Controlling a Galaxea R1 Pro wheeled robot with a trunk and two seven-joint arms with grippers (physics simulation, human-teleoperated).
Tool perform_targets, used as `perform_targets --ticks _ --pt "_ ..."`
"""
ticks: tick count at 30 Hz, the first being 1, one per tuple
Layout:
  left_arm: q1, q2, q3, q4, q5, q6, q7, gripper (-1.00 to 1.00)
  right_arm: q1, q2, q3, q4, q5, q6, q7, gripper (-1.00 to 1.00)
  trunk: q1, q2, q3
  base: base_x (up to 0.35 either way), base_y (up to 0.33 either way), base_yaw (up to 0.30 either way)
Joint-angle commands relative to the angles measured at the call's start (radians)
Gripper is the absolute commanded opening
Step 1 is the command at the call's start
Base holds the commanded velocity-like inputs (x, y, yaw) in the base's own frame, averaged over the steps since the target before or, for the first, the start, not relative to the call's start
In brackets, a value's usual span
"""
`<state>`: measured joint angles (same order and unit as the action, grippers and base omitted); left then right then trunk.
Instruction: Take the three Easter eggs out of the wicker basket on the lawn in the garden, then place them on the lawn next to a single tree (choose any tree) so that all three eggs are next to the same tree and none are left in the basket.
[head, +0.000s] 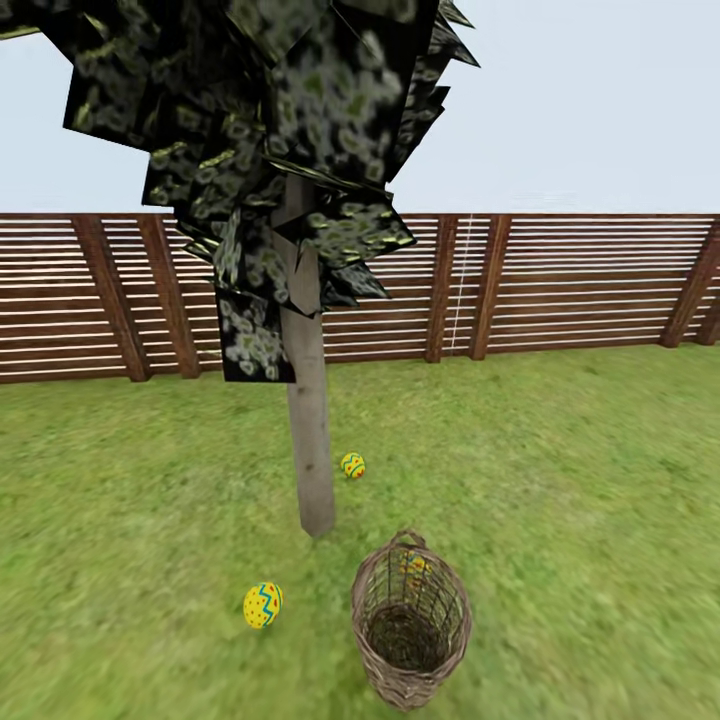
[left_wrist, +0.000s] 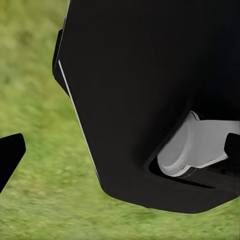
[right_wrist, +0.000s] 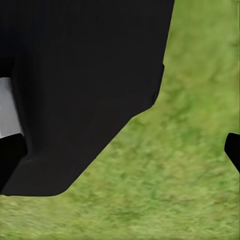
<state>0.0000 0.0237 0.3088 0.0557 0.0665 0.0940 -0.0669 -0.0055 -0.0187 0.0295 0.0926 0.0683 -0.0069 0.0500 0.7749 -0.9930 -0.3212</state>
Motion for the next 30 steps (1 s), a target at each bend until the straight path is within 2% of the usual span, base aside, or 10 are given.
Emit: perform_targets --ticks 1,30 --pt "0.000 -0.001 0.003 0.000 0.007 0.004 -0.004 1.00 -0.001 -0.001 0.002 0.001 0.007 -0.001 0.002 1.00 0.000 -0.001 0.001 0.000 0.000 0.000" --pt "0.000 -0.012 0.003 0.000 0.007 0.004 -0.004 1.00 -0.001 0.002 0.003 0.001 0.008 -0.001 0.002 1.00 0.000 -0.001 0.049 0.000 0.000 0.000"
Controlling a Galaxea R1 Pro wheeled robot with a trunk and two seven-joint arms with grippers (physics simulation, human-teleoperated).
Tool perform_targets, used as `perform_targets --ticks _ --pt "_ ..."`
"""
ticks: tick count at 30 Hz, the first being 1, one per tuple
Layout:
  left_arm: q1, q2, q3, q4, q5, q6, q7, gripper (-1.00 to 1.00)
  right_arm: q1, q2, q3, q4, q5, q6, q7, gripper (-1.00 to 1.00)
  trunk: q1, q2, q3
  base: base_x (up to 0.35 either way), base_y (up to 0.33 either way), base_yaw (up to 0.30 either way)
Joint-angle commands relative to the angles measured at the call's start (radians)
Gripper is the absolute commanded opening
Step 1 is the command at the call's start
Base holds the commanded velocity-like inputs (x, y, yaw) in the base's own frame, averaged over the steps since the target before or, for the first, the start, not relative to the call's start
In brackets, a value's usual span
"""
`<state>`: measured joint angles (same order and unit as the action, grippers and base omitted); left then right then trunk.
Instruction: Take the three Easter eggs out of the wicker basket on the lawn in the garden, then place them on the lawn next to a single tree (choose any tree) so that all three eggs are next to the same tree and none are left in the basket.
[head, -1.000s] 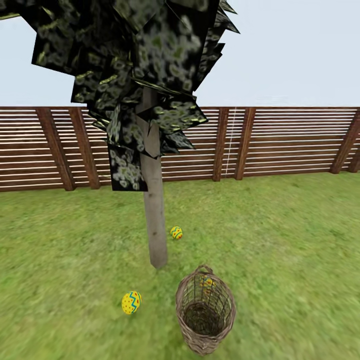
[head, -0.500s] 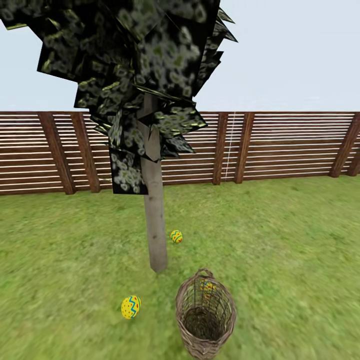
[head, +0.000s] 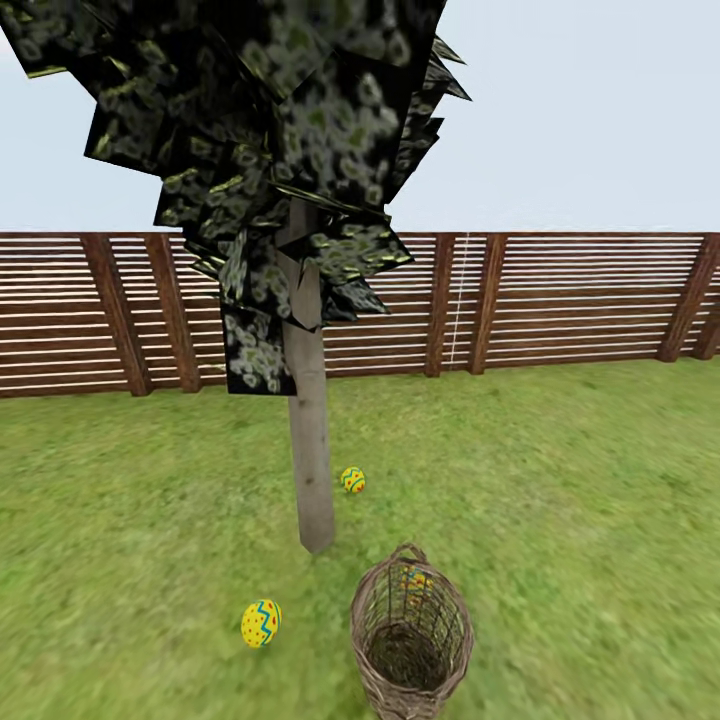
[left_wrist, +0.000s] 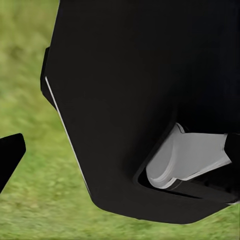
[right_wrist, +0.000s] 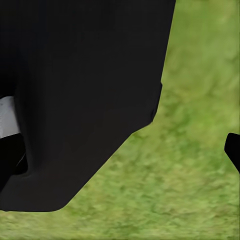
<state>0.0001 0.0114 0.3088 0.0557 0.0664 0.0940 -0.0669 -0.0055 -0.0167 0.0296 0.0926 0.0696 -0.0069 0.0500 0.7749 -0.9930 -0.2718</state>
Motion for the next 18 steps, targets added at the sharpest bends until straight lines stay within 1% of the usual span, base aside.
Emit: perform_targets --ticks 1,11,18 --pt "0.000 0.000 0.003 0.000 0.007 0.004 -0.004 1.00 -0.001 0.000 0.003 0.001 0.007 -0.001 0.002 1.00 0.000 -0.001 0.001 0.000 0.000 0.000" --pt "0.000 -0.001 0.003 0.001 0.007 0.004 -0.004 1.00 -0.001 -0.002 0.002 0.001 0.006 -0.001 0.002 1.00 0.000 -0.001 0.017 0.000 0.000 0.000" --pt "0.000 -0.008 0.003 0.001 0.006 0.004 -0.004 1.00 -0.001 -0.002 0.002 0.000 0.002 -0.004 0.002 1.00 0.000 -0.001 0.029 0.000 0.000 0.000"
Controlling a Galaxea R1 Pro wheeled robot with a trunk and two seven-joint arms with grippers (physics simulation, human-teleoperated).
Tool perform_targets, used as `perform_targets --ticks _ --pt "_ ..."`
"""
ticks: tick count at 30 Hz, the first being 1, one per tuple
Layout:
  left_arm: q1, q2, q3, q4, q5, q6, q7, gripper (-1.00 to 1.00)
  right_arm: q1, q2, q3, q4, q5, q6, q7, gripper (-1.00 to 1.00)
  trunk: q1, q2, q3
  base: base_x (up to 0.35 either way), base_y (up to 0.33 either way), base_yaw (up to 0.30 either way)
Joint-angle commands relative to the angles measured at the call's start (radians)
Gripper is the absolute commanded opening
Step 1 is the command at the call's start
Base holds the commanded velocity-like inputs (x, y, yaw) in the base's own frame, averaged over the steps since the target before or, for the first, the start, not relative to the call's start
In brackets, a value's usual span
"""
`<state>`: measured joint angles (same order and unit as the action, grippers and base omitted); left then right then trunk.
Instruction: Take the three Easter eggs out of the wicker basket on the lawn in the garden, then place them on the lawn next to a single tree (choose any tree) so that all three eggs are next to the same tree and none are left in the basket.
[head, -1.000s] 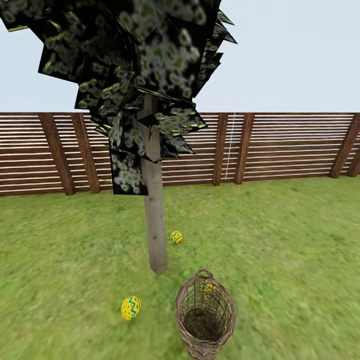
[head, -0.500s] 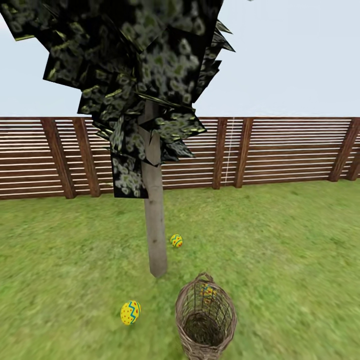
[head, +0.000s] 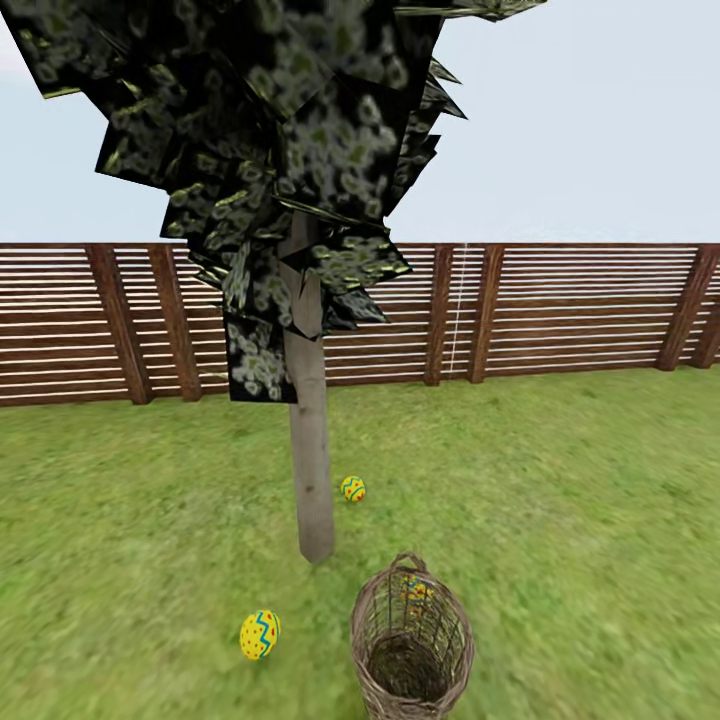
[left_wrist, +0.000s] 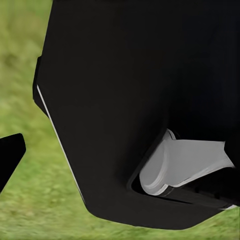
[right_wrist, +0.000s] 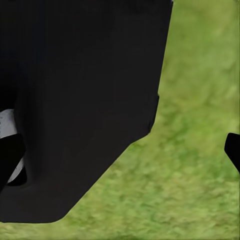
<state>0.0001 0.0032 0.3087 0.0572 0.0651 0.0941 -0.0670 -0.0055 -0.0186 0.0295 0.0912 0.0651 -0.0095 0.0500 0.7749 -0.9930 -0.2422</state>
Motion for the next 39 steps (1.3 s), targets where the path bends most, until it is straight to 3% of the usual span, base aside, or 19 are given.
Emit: perform_targets --ticks 1,23,39 --pt "0.000 0.000 0.003 0.000 0.007 0.004 -0.004 1.00 -0.001 0.000 0.003 0.001 0.008 -0.002 0.002 1.00 0.000 -0.001 0.001 0.000 0.000 0.000" --pt "0.000 0.000 0.003 -0.003 0.008 0.003 -0.004 1.00 -0.001 -0.003 0.000 0.000 0.005 -0.001 0.002 1.00 0.000 -0.001 0.037 0.000 0.000 0.000" --pt "0.000 0.010 0.008 -0.013 0.014 0.004 -0.002 1.00 -0.001 -0.012 -0.005 -0.016 0.003 0.000 0.004 1.00 0.000 -0.001 0.039 0.000 0.000 0.000"
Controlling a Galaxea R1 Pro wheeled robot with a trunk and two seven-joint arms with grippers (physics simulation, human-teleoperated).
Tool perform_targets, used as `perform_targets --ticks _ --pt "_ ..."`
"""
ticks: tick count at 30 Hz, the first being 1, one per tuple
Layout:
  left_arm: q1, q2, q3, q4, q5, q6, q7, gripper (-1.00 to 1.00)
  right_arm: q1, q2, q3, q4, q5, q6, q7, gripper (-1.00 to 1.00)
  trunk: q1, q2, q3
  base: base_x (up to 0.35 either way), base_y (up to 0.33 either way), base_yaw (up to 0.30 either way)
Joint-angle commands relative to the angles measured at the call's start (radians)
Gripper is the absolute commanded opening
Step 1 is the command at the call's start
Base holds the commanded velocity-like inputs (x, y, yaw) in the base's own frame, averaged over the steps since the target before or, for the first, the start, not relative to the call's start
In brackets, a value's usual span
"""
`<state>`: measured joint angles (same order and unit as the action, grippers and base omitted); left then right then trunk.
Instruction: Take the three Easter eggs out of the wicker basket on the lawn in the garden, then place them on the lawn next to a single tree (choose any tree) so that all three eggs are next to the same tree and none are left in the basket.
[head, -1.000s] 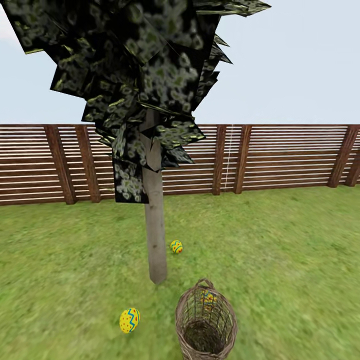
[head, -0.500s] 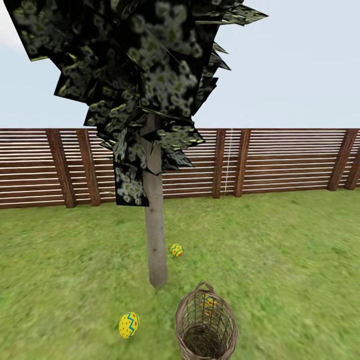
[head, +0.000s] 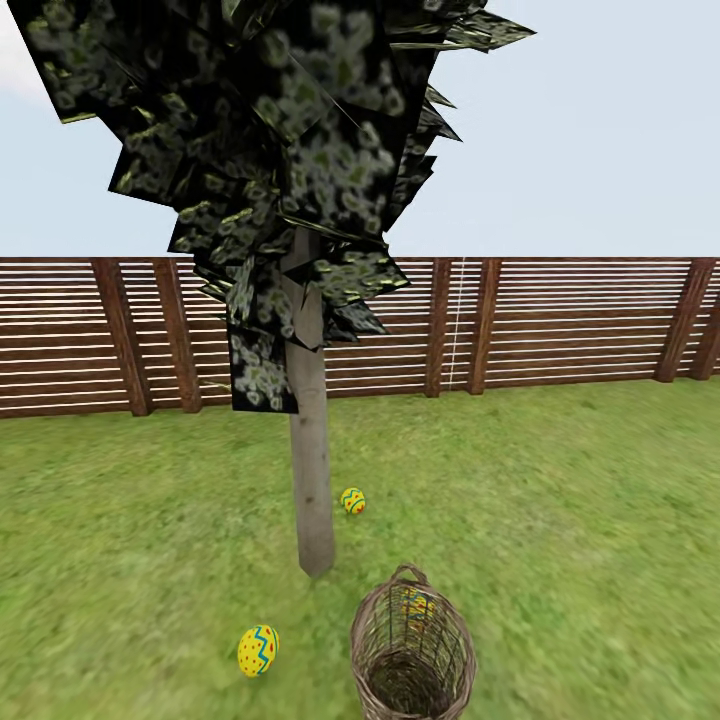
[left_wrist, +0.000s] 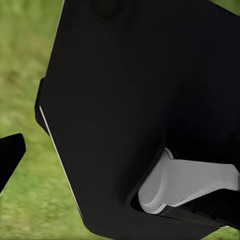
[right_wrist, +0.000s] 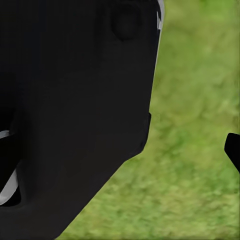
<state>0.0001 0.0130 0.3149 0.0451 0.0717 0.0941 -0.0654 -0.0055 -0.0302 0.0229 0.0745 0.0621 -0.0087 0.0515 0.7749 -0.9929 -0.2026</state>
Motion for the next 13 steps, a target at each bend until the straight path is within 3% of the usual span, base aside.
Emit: perform_targets --ticks 1,13 --pt "0.000 0.000 0.002 0.000 0.008 0.004 -0.004 1.00 -0.001 0.000 0.002 0.001 0.006 -0.001 0.002 1.00 0.000 -0.001 -0.001 0.000 0.000 0.000" --pt "0.000 0.002 0.003 -0.001 0.008 0.004 -0.004 1.00 -0.001 0.000 0.002 0.001 0.005 -0.001 0.002 1.00 0.000 -0.001 -0.001 0.000 0.000 0.000"
